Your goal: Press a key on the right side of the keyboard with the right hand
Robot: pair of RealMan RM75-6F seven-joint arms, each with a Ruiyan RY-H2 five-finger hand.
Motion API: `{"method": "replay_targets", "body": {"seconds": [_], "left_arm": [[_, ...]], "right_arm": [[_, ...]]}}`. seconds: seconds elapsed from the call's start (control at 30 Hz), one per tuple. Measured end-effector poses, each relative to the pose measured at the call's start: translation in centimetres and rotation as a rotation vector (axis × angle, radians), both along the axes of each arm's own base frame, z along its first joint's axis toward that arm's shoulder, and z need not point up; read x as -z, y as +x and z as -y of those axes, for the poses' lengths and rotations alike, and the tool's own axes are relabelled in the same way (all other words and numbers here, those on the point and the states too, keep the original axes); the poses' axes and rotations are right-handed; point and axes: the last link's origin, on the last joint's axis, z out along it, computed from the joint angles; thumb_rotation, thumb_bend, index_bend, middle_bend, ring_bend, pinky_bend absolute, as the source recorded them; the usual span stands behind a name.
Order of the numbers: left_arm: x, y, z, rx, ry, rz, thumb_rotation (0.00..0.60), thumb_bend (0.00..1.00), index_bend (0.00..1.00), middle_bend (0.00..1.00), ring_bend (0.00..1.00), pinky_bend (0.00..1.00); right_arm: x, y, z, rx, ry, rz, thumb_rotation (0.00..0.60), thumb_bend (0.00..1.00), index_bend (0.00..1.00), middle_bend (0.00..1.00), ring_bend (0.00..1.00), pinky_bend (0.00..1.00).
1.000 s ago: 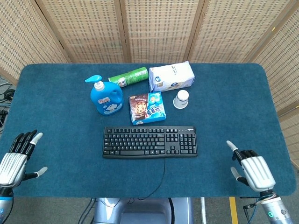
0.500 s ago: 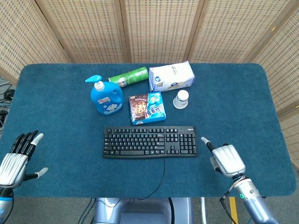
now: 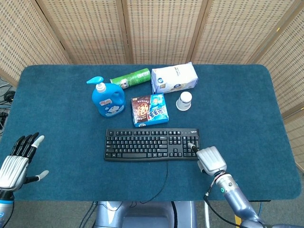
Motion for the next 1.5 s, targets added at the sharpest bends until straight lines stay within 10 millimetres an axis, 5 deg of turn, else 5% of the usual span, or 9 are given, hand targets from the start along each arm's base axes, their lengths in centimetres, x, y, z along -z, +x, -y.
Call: {"method": "replay_targets", "body": {"seconds": [1.5], "left_arm": [[0.6,-0.1,-0.1,-0.008,-0.022,-0.014,0.6,0.0,0.0,0.0,0.0,0.0]], "right_arm": [[3.4,0.5,1.1,0.04,0.06,-0.033,0.6,0.62,0.11,0.72,0.67,0.52]]}}
